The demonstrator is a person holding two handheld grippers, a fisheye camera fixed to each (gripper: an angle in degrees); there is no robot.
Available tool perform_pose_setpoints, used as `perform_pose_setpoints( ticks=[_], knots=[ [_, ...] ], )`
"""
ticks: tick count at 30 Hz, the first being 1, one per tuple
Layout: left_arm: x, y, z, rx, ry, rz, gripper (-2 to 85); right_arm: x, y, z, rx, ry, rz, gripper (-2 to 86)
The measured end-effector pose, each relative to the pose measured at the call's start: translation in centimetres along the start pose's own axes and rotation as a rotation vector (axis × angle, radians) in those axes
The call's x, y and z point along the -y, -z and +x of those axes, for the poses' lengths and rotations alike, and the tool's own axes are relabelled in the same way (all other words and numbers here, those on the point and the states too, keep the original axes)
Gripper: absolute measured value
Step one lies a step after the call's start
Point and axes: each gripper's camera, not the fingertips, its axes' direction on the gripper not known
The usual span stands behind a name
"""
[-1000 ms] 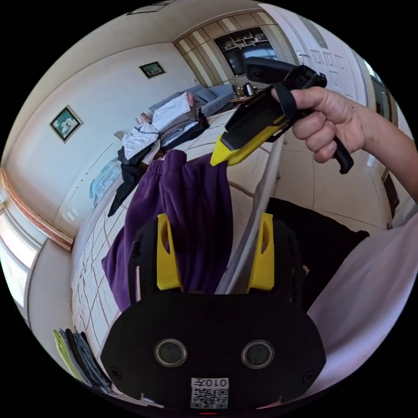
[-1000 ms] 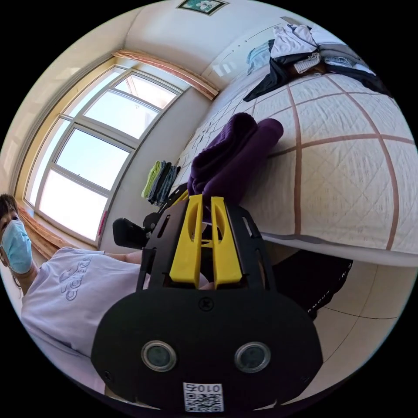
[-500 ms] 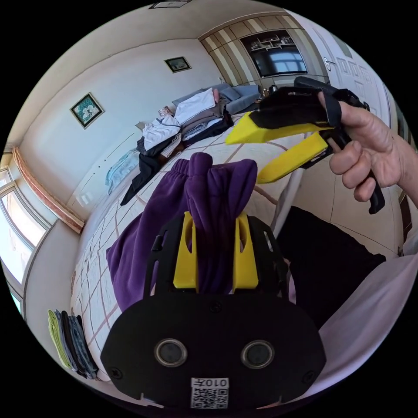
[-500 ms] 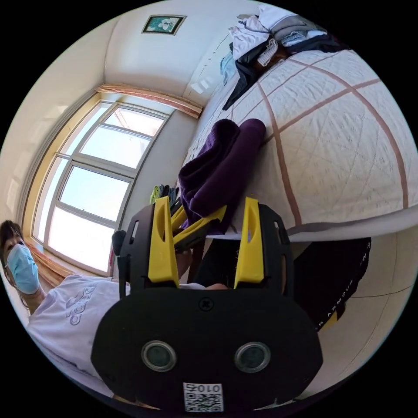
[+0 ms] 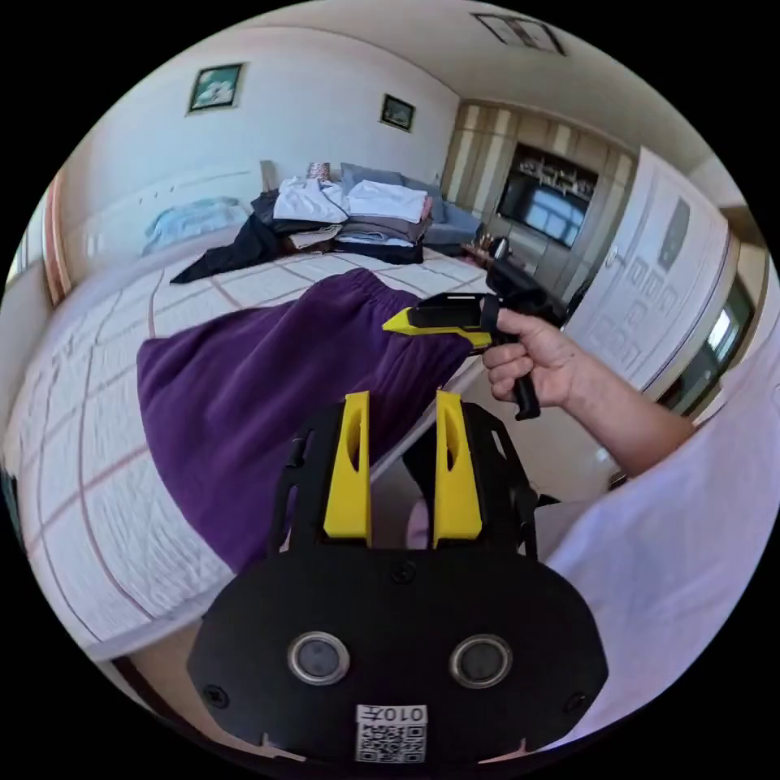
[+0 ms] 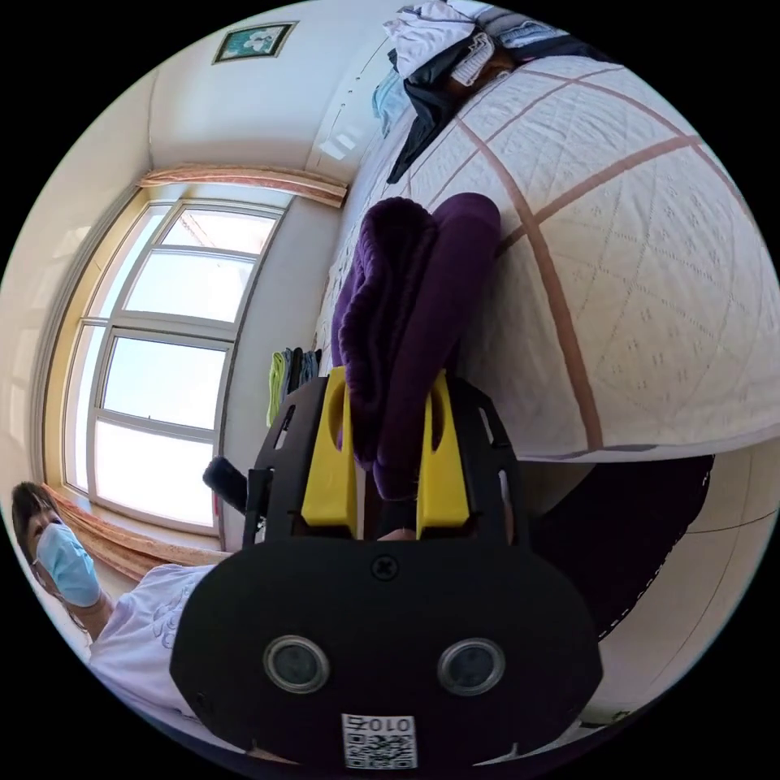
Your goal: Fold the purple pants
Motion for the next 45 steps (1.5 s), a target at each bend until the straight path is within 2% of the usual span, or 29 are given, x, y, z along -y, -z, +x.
perform_pose_setpoints(
  ticks=[2,5,6,8,14,19,22,23,27,31,36,40,45],
  knots=[
    [-4.6,5.1,-8.1,-0.155,0.279,0.109,15.8,0.6,0.3,-0.7,0.089,-0.008,0.011,12.6],
    [-11.6,8.9,-16.8,-0.235,0.564,0.25,17.6,1.7,0.6,-2.0,0.242,-0.018,0.035,12.3],
    [-12.6,9.0,-18.0,-0.245,0.595,0.258,18.0,2.2,0.6,-2.6,0.288,-0.023,0.038,12.3],
    [-15.4,7.6,-22.2,-0.404,0.694,0.291,19.3,2.9,0.4,-3.7,0.33,-0.018,0.035,12.2],
    [-15.7,2.7,-27.3,-0.706,0.776,0.327,21.1,3.6,0.8,-6.9,0.323,0.001,0.02,12.2],
    [-14.8,2.0,-29.9,-0.748,0.788,0.338,20.4,3.2,2.3,-6.8,0.285,-0.015,0.014,12.6],
    [-14.0,2.1,-31.4,-0.776,0.765,0.353,19.4,3.2,3.6,-5.4,0.022,0.042,-0.047,13.1],
    [-13.6,2.2,-31.7,-0.77,0.745,0.341,19.2,3.3,3.6,-3.7,-0.085,-0.005,-0.094,13.3],
    [-12.5,3.9,-31.3,-0.7,0.596,0.28,20.4,2.2,4.2,-2.0,0.073,0.012,-0.112,13.6],
    [-12.6,4.5,-33.2,-0.774,0.639,0.297,22.8,1.9,4.5,-2.6,0.124,0.033,-0.114,14.1],
    [-10.6,5.1,-33.9,-0.713,0.709,0.193,22.8,1.0,5.5,-3.6,0.188,0.037,-0.101,14.7],
    [-9.5,5.1,-33.8,-0.593,0.734,0.083,20.0,0.1,5.7,-4.2,0.202,0.027,-0.077,14.5],
    [-10.3,5.7,-33.3,-0.568,0.751,0.071,17.2,-0.9,6.2,-6.3,0.199,0.02,-0.074,14.6]
  ],
)
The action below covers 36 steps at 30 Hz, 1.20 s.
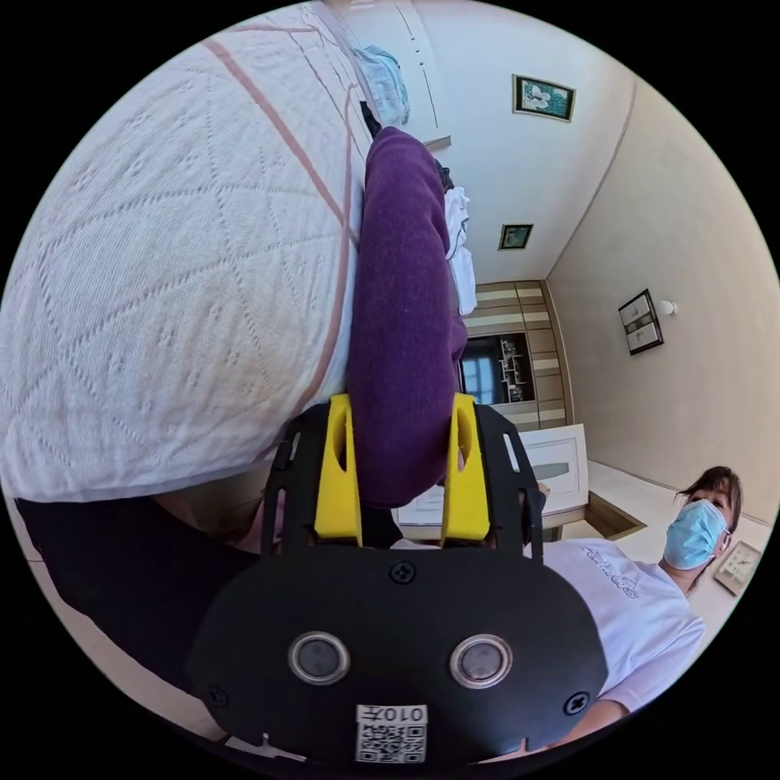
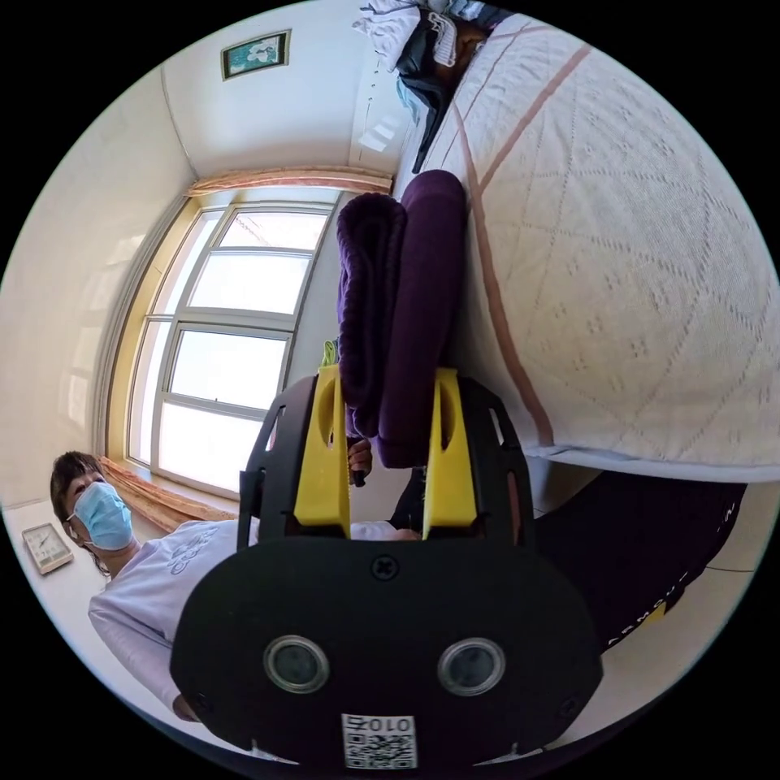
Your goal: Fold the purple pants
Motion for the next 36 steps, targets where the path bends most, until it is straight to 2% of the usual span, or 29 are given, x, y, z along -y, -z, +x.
perform_pose_setpoints(
  ticks=[6,13,18,22,28,36],
  knots=[
    [-1.5,0.6,1.0,0.076,-0.005,0.003,16.1,-0.3,-0.1,-3.8,-0.108,-0.02,0.033,11.8],
    [-3.8,2.8,6.7,0.147,-0.199,-0.026,15.7,0.1,0.5,-11.5,-0.171,0.08,0.013,10.6],
    [-7.0,8.0,9.7,0.086,-0.266,0.126,15.4,2.4,-1.3,-21.1,-0.152,0.248,-0.078,10.5],
    [-11.5,15.8,14.2,0.107,-0.367,0.276,15.1,5.3,-5.1,-28.8,-0.102,0.405,-0.186,10.4],
    [-20.2,30.5,19.2,0.177,-0.432,0.581,15.3,11.5,-17.7,-41.3,0.031,0.597,-0.43,10.1],
    [-26.9,50.5,17.3,0.317,-0.305,0.928,15.2,21.3,-47.7,-53.2,0.166,0.632,-0.855,9.9]
  ],
)
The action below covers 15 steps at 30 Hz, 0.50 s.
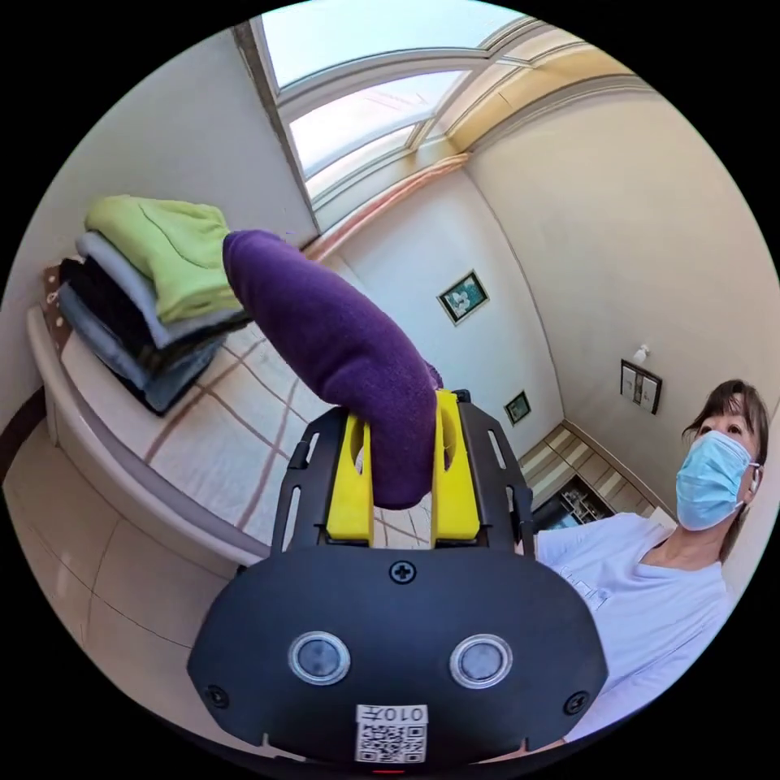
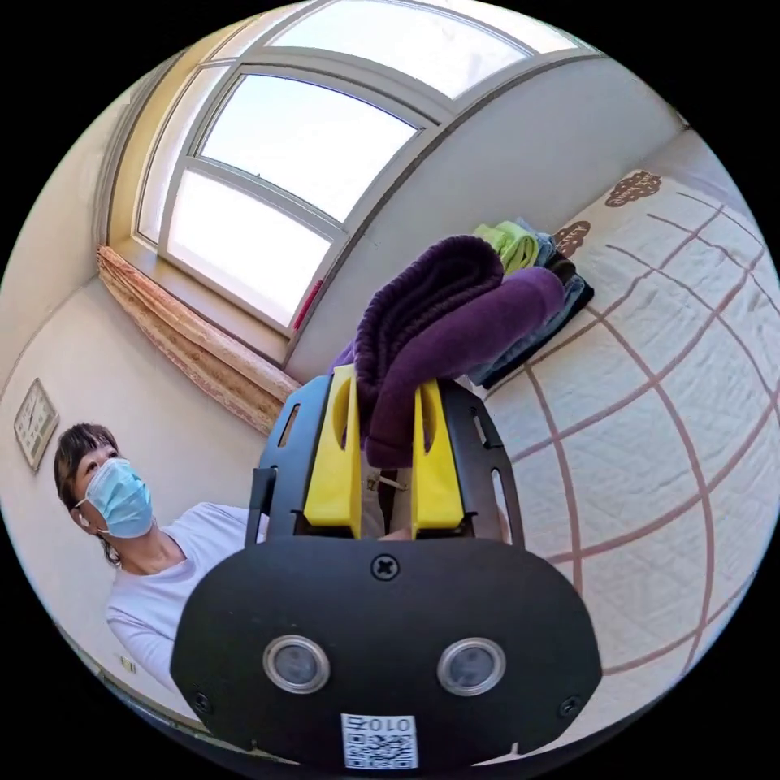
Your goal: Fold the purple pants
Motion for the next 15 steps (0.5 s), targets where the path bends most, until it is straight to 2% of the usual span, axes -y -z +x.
perform_pose_setpoints(
  ticks=[5,8,11,14,15],
  knots=[
    [10.3,7.8,0.7,0.128,-0.16,0.203,15.1,16.1,-2.4,-3.4,0.067,0.271,-0.05,9.8],
    [12.3,8.5,-2.3,0.122,-0.091,0.314,14.5,23.7,-3.5,-3.0,0.053,0.338,-0.082,9.9],
    [12.1,7.0,-8.6,0.083,0.093,0.337,13.7,29.0,-6.3,2.0,0.003,0.18,-0.17,10.0],
    [10.0,4.8,-17.0,0.12,0.349,0.29,13.3,29.5,-9.9,10.6,-0.121,-0.184,-0.28,10.2],
    [9.2,4.5,-18.7,0.1,0.4,0.289,13.3,28.6,-10.4,12.5,-0.099,-0.256,-0.262,10.3]
  ],
)
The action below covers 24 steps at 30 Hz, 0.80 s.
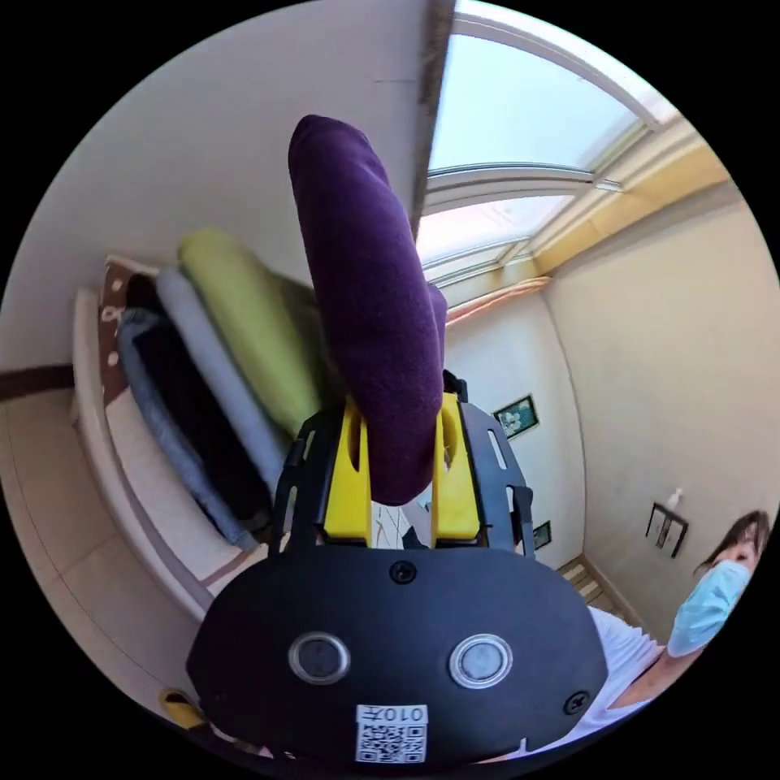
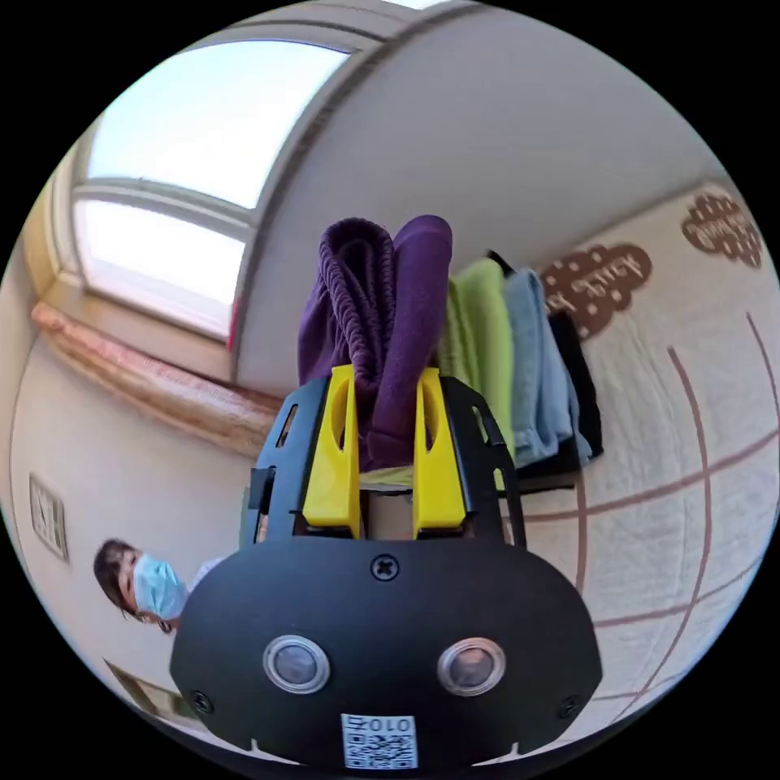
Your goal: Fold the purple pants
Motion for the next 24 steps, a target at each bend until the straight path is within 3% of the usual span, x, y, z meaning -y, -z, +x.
perform_pose_setpoints(
  ticks=[2,5,9,17,24],
  knots=[
    [-0.4,0.3,-3.3,-0.125,0.076,0.032,13.1,-0.4,-0.2,0.5,0.111,0.026,0.045,10.3],
    [0.6,1.3,0.1,-0.037,0.003,-0.004,13.2,-0.2,0.3,-1.9,0.093,0.059,0.026,10.5],
    [1.5,1.4,1.4,-0.088,0.003,-0.003,13.6,-0.4,1.2,-5.4,0.033,0.054,0.038,10.9],
    [0.6,-0.1,-1.3,-0.075,0.008,-0.057,13.9,-4.0,-2.3,-2.6,0.068,-0.025,0.128,11.1],
    [-1.6,-0.3,5.0,0.177,-0.213,-0.106,16.3,-9.3,-2.7,-8.6,-0.268,0.109,0.331,11.4]
  ],
)
